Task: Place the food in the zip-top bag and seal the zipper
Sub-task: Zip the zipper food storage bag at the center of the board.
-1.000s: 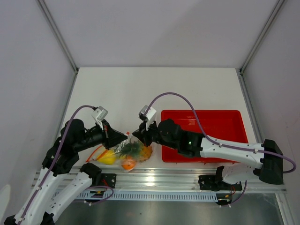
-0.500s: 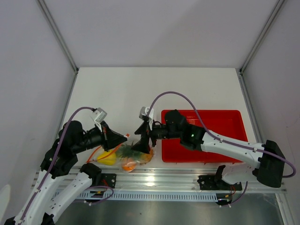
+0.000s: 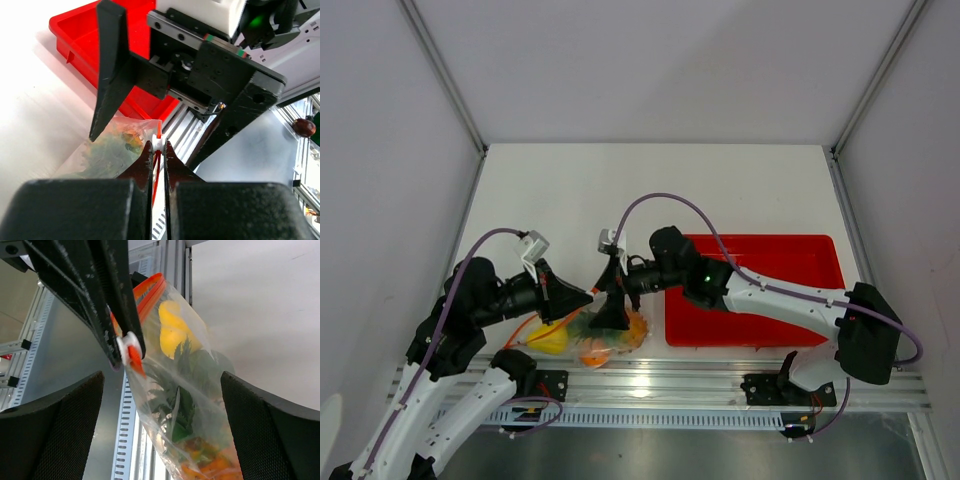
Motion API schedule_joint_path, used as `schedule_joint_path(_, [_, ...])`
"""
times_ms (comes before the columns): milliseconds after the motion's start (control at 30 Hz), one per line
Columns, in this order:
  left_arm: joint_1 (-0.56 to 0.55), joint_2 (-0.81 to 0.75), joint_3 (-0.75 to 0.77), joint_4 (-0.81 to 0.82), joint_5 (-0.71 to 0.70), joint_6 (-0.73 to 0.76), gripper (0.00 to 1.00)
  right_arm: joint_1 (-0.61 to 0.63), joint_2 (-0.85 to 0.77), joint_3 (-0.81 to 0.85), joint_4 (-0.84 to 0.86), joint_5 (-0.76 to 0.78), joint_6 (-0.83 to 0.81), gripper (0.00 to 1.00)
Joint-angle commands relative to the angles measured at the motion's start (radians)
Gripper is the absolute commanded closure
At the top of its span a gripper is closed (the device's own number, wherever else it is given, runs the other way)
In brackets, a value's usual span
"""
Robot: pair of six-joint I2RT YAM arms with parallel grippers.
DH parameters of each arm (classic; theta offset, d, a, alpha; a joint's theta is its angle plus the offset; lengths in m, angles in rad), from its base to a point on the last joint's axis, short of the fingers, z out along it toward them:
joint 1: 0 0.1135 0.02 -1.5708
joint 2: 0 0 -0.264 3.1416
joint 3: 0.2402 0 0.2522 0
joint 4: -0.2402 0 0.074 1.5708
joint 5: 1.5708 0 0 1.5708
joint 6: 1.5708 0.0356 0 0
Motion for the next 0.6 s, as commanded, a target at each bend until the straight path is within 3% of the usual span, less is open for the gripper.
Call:
schedule_joint_path(0, [-0.005,0.003,0.031,0.05,0.034,0.014,0.99,-0.01,0.019,0.075,0.043,-0.035,0.042,0.0])
schedule_joint_path(67, [-0.005,0.005,0.024,0.054,0.037,0.015,1.0,-0.013,0.022,0.07,0.067,-0.036,0.034,0.03])
schedule_joint_path(167, [-0.005,0.008,0.022,0.062,0.04,0.014,0.99,-0.015,0.021,0.056,0.13,-0.092,0.05,0.25])
schedule_joint_path(267, [-0.005,0.008,0.02,0.062,0.044,0.015,0.99,-0.013,0.025,0.058,0.155,-0.138,0.068,0.39])
schedule_joint_path(300, [-0.005,0.008,0.022,0.062,0.042,0.015,0.99,-0.013,0.028,0.058,0.161,-0.144,0.074,0.49])
schedule_joint_path(367, [-0.005,0.008,0.024,0.061,0.044,0.015,0.99,-0.012,0.029,0.052,0.175,-0.167,0.079,0.55])
schedule_joint_path(433, [-0.005,0.007,0.022,0.062,0.044,0.015,0.99,-0.012,0.032,0.049,0.189,-0.176,0.09,0.71])
schedule_joint_path(500, [-0.005,0.007,0.017,0.064,0.044,0.015,1.0,-0.012,0.033,0.05,0.192,-0.182,0.094,0.96])
schedule_joint_path(567, [-0.005,0.007,0.014,0.056,0.036,0.014,0.99,-0.012,0.035,0.047,0.201,-0.193,0.103,1.0])
